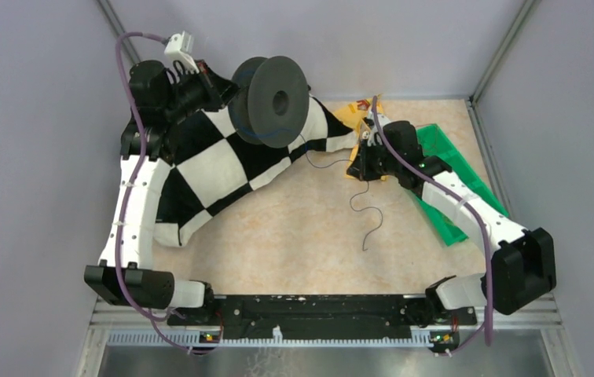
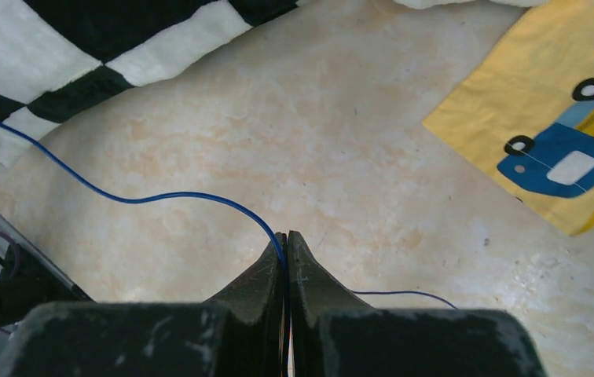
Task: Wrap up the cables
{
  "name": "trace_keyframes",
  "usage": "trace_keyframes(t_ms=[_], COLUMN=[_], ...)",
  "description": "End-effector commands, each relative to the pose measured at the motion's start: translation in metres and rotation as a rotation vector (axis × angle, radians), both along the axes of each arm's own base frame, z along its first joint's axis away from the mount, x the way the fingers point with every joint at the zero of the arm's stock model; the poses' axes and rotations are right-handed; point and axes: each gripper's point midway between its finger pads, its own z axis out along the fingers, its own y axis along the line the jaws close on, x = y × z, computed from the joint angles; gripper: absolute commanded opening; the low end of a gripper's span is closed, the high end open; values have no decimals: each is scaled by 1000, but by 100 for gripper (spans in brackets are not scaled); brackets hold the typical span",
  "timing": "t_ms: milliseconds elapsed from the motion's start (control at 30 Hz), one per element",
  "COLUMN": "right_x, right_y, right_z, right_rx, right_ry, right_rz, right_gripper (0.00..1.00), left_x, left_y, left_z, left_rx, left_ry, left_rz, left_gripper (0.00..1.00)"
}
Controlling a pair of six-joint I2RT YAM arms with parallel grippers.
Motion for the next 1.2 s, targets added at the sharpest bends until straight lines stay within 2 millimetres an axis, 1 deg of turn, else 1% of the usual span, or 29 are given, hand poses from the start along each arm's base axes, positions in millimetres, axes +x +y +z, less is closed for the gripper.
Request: trace_keyframes(t_ms=[0,67,167,300,367,500,600,667,800,867,967,1033,1133,1167], right_x=[3,-12,-38,-74,-82,-84,-87,-85,-77,-78,-81,-78,-73,-72], right_y=[32,40,49,65,67,65,65,60,34,30,32,31,34,36], right_z=[42,43,37,24,15,4,6,2,-27,-41,-56,-62,-65,-67], right_rx=[135,150,145,146,161,171,176,158,45,24,51,47,63,73], right_ry=[-95,-90,-44,11,35,60,60,64,105,125,150,155,160,164], right_rz=[118,154,208,291,291,258,261,230,86,66,50,29,6,1], right_gripper=[0,0,0,0,0,0,0,0,0,0,0,0,0,0], left_x=[-24,-24,-16,-8,-4,0,0,0,0,1,-1,-3,-4,-4], left_y=[15,23,35,34,30,26,29,29,29,29,26,26,35,42], left_z=[54,58,60,56,53,48,48,49,53,51,51,51,52,53], left_rx=[-99,-130,-169,-240,-259,-265,-255,-239,-212,-222,-235,-232,-182,-172], left_ry=[-178,-214,-222,-192,-172,-142,-141,-145,-131,-111,-104,-99,-108,-114], left_rz=[90,142,224,233,210,197,210,207,180,162,137,125,160,165], left_gripper=[0,0,0,0,0,0,0,0,0,0,0,0,0,0])
